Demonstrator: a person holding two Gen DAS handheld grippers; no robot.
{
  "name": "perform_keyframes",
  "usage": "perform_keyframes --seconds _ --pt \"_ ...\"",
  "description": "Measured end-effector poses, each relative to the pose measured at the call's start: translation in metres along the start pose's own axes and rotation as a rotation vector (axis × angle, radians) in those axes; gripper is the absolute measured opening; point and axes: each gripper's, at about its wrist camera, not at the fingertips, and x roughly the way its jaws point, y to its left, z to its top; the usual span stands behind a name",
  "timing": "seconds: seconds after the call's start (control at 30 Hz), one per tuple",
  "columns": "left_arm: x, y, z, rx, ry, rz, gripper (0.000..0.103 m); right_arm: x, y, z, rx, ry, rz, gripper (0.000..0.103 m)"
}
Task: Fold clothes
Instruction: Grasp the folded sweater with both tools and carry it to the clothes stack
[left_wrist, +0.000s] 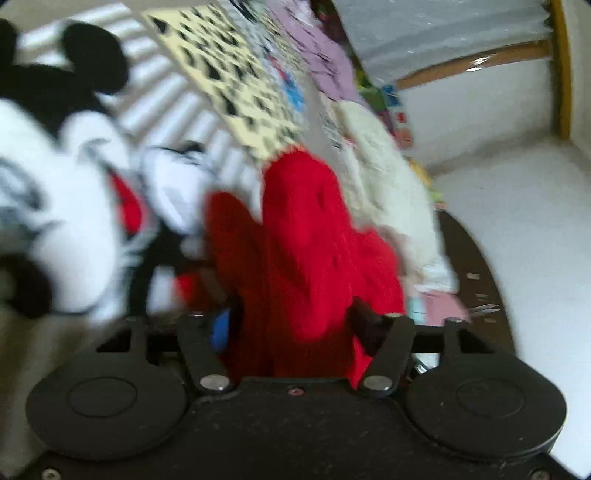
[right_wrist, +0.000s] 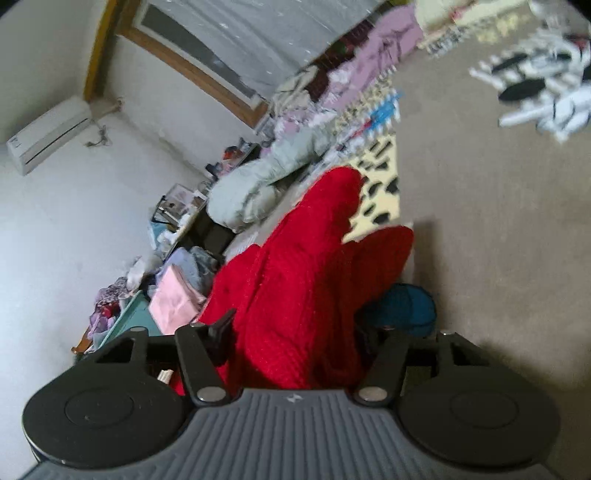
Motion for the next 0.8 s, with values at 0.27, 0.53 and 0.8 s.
perform_keyframes --seconds 0.27,0.53,0.8 --pt "0.000 -0.005 -0.015 0.088 0.016 0.025 0.081 -0.019 -0.024 -0.011 0.093 0.010 -0.067 0.094" --pt "0.008 -0.020 -0.032 0.084 -0.014 0.006 0.054 -0.005 -0.015 -0.030 0.097 -0.002 0.008 0.068" --pt "0.043 -0.101 -0.058 0.028 -0.005 -0.163 0.054 -0.082 -0.014 -0.002 0.118 -0.094 0.077 0.065"
